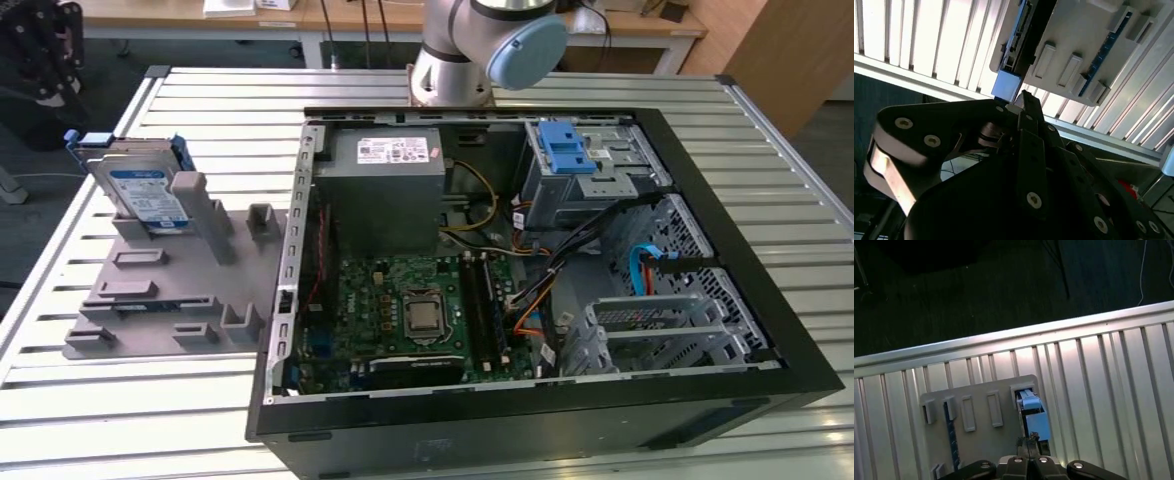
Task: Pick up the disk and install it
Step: 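Pick up the disk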
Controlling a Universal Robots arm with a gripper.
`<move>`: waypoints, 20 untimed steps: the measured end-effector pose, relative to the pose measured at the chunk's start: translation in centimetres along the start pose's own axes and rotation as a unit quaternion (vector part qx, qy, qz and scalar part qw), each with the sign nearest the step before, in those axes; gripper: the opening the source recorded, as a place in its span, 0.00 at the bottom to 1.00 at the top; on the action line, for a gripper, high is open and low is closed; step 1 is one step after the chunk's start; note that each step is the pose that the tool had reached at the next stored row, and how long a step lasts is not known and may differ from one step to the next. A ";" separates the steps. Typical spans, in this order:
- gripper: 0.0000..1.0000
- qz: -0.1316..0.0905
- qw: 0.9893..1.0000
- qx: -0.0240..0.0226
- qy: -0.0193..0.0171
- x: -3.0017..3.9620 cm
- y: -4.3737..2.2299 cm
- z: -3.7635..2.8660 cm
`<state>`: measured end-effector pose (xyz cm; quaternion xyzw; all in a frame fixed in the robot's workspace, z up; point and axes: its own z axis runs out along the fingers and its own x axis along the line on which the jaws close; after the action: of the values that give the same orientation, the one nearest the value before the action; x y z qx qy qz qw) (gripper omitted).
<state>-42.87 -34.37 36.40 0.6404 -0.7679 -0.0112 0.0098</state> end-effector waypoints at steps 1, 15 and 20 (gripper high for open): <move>0.11 -0.007 1.000 0.000 0.000 0.00 0.00 0.02; 0.41 -0.042 0.999 0.004 0.001 -0.02 0.00 0.15; 0.58 -0.043 0.999 0.014 0.000 0.00 0.18 0.59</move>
<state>-43.07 -34.34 35.82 0.6732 -0.7395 -0.0015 0.0002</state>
